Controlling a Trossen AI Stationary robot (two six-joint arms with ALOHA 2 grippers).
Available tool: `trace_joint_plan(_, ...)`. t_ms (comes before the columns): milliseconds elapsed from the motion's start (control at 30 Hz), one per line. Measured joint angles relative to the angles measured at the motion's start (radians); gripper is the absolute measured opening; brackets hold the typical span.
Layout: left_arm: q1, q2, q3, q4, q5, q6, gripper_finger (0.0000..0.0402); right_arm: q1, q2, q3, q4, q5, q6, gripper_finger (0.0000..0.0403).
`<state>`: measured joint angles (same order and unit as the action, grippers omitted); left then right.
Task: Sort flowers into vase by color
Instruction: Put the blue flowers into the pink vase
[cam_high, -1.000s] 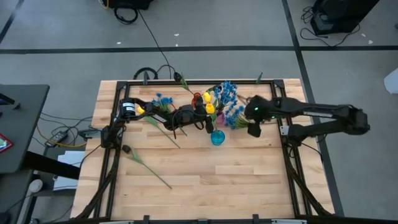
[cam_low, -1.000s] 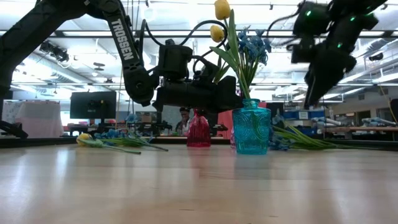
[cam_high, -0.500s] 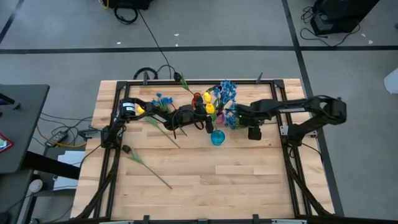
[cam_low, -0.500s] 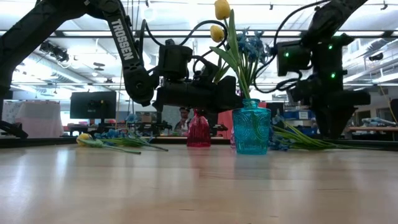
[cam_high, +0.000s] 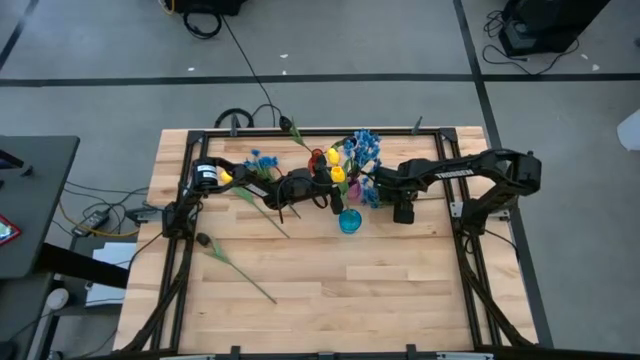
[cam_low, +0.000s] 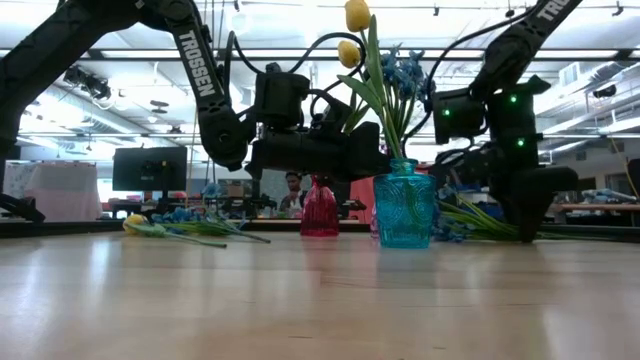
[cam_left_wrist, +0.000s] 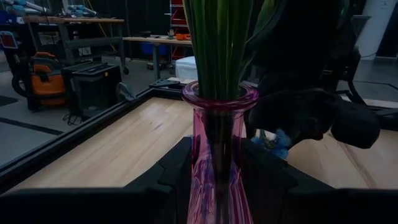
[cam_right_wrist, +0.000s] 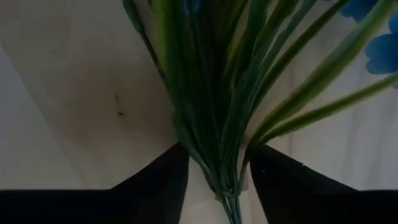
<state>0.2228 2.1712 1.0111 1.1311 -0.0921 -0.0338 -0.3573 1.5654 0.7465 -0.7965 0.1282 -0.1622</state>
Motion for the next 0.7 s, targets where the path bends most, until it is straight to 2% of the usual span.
trace_joint_plan(233, 0.003, 0.000, 0.000, 0.000, 0.001, 0.001, 0.0122, -0.006, -0.016, -0.004, 0.003, -0.070, 0.009, 0.0089)
trace_joint_plan(400, 0.015, 0.000, 0.000, 0.000, 0.005, -0.002, 0.0122, -0.005, -0.019, 0.001, -0.014, -0.081, 0.016, 0.0028)
trace_joint_plan(533, 0.023, 0.000, 0.000, 0.000, 0.004, -0.004, 0.0122, -0.010, -0.049, 0.017, -0.062, -0.049, 0.050, 0.0018)
trace_joint_plan(700, 0.026, -0.001, -0.001, -0.003, 0.003, -0.022, 0.0122, -0.037, -0.133, 0.043, -0.074, -0.027, 0.072, 0.0031)
